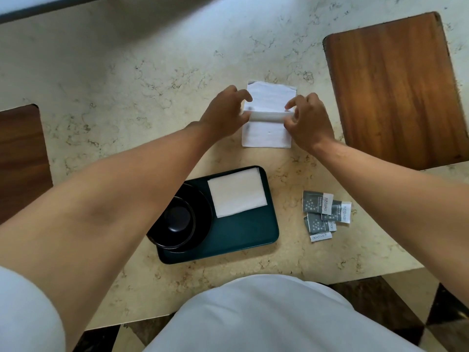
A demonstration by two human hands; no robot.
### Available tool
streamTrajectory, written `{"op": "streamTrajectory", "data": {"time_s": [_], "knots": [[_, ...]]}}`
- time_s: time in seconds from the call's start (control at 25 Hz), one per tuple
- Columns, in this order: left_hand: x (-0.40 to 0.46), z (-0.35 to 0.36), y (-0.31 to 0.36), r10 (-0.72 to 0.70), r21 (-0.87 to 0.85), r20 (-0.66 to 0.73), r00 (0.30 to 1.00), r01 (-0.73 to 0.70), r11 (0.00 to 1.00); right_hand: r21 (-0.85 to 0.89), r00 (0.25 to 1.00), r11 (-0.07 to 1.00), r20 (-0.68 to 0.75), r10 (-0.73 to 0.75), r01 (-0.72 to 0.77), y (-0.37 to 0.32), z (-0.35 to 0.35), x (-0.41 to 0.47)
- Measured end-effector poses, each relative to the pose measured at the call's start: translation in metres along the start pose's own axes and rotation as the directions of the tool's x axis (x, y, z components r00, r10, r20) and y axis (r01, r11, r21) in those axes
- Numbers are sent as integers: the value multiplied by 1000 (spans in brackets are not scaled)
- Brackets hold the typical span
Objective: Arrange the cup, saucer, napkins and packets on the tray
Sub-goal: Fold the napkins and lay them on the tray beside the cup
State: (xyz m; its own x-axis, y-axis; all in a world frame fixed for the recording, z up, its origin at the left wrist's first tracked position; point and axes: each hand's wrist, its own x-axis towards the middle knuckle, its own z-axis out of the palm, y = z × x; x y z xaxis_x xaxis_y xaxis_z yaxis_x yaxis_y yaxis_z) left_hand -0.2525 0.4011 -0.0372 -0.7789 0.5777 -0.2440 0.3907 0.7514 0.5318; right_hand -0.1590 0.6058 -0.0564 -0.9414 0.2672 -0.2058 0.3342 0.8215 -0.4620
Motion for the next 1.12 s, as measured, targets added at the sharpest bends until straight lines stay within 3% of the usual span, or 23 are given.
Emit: {"op": "streamTrajectory", "data": {"time_s": [0.48,0.64,0.92,1.12], "knots": [[-14,-6,1,9,17,-18,1000,-9,1000,59,1000,998,2,-8,8,-6,-3,-19],[-37,-22,5,-13,19,-42,999,14,1000,159,1000,987,5,-2,1,-22,-10,-42],[-90,-64,12,-186,-176,-51,981,174,969,377,1000,926,24,-18,7,-69,-35,-76],[-128,-75,13,-206,-265,-74,976,180,947,398,999,917,1,-38,34,-90,-37,-95]]}}
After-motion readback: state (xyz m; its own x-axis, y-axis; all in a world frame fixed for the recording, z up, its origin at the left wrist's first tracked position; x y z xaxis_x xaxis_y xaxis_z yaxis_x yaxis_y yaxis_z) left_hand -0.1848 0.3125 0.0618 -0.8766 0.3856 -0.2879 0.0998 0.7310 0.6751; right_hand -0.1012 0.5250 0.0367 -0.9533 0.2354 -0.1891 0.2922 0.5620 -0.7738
